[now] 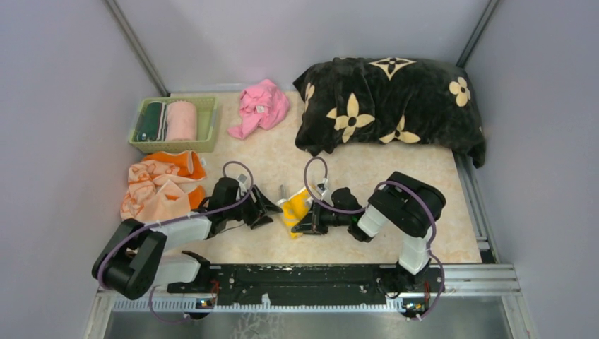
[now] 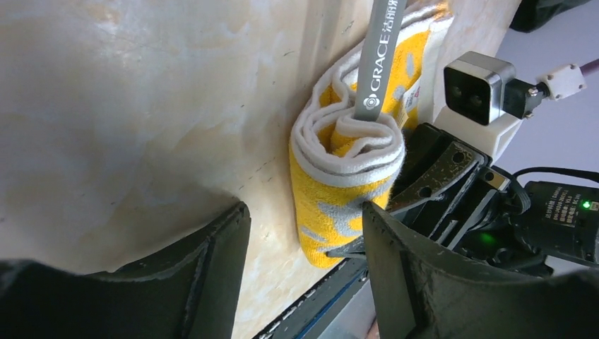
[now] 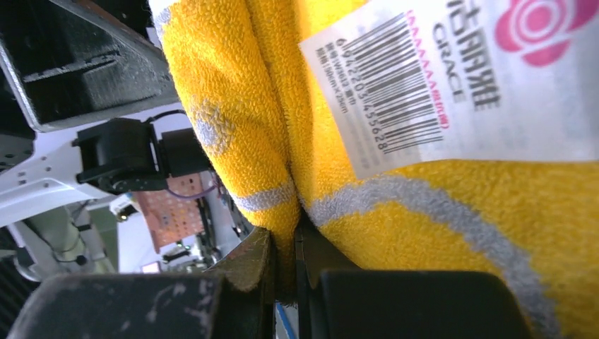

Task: Roll the towels
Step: Roll the towel at the center of the board.

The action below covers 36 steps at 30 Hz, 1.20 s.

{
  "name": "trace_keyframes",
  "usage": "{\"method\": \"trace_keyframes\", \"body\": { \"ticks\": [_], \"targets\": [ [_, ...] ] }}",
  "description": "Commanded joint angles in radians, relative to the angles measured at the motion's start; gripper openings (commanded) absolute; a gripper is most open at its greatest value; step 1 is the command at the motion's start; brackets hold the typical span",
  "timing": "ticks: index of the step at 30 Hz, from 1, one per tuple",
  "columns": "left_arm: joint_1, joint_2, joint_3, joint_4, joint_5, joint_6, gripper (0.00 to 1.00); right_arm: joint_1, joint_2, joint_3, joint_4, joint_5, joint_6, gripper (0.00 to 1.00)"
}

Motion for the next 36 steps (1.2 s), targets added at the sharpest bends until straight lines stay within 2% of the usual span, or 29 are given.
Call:
{"method": "trace_keyframes", "body": {
  "ticks": [1, 4, 6, 9, 15, 19, 24, 30, 36],
  "targets": [
    [-0.027, 0.073, 0.035, 0.090, 0.005, -0.008, 0.66, -0.006, 0.057, -0.031, 0.206, -0.031, 0.115, 0.00],
    [-0.041, 0.141, 0.054, 0.105, -0.009, -0.004, 0.63, -0.006, 0.043, -0.035, 0.163, -0.016, 0.100, 0.00],
    [-0.046, 0.181, 0.060, 0.114, -0.018, -0.003, 0.60, -0.006, 0.013, -0.032, 0.103, -0.003, 0.072, 0.04],
    [-0.052, 0.219, 0.049, 0.127, -0.041, -0.005, 0.55, -0.006, -0.052, -0.020, -0.025, 0.028, 0.009, 0.12],
    [-0.056, 0.272, 0.025, 0.122, -0.075, -0.004, 0.49, -0.001, -0.237, 0.037, -0.388, 0.113, -0.162, 0.35],
    [-0.064, 0.292, 0.022, 0.112, -0.091, -0.004, 0.48, 0.045, -0.386, 0.131, -0.709, 0.254, -0.316, 0.43],
    [-0.074, 0.284, 0.021, 0.095, -0.113, -0.007, 0.48, 0.153, -0.518, 0.278, -1.026, 0.506, -0.484, 0.45],
    [-0.078, 0.273, 0.017, 0.084, -0.138, -0.014, 0.47, 0.327, -0.498, 0.454, -1.217, 0.807, -0.608, 0.49],
    [-0.080, 0.269, 0.002, 0.099, -0.150, -0.039, 0.48, 0.462, -0.349, 0.592, -1.305, 0.981, -0.680, 0.50]
  ]
}}
